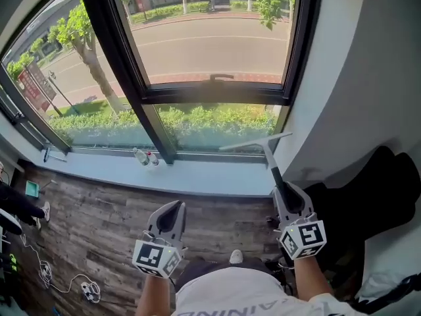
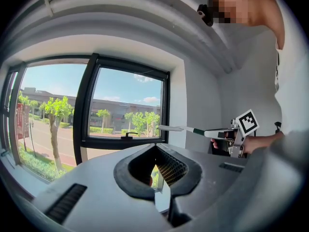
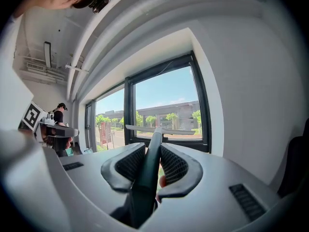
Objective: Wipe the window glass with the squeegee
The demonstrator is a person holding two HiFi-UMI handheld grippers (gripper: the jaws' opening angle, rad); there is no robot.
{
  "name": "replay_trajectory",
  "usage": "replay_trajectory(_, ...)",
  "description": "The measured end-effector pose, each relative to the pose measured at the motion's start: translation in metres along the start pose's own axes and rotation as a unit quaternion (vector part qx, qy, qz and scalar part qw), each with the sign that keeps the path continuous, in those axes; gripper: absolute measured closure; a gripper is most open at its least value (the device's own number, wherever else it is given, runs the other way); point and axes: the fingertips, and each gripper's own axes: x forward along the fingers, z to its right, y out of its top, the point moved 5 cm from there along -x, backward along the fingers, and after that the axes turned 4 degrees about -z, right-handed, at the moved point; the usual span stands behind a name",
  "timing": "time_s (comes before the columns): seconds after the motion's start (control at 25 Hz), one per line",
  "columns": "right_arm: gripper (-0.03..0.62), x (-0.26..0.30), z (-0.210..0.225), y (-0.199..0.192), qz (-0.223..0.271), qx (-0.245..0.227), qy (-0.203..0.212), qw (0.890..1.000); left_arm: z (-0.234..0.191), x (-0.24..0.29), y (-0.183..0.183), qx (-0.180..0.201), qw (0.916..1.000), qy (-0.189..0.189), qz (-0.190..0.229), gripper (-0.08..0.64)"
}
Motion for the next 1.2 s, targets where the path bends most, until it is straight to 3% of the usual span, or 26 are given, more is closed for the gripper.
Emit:
replay_trajectory(0.48,0.492,0.054,0.043,-0.007,-0.024,0.001,-0.021,0.999,-0.025,0.083,-0.005,-0.006,0.9996,-0.028,-0.007,0.545)
replay_trajectory(0.64,0.492,0.086,0.047,0.0,-0.033,-0.03,-0.046,0.998,-0.058,0.113,0.002,-0.017,0.9991,-0.038,0.005,0.545)
replay_trajectory(1.2,0.492,0.225,0.004,0.046,-0.006,-0.017,-0.14,0.99,-0.219,0.2,0.036,0.001,0.9933,-0.115,0.01,0.545)
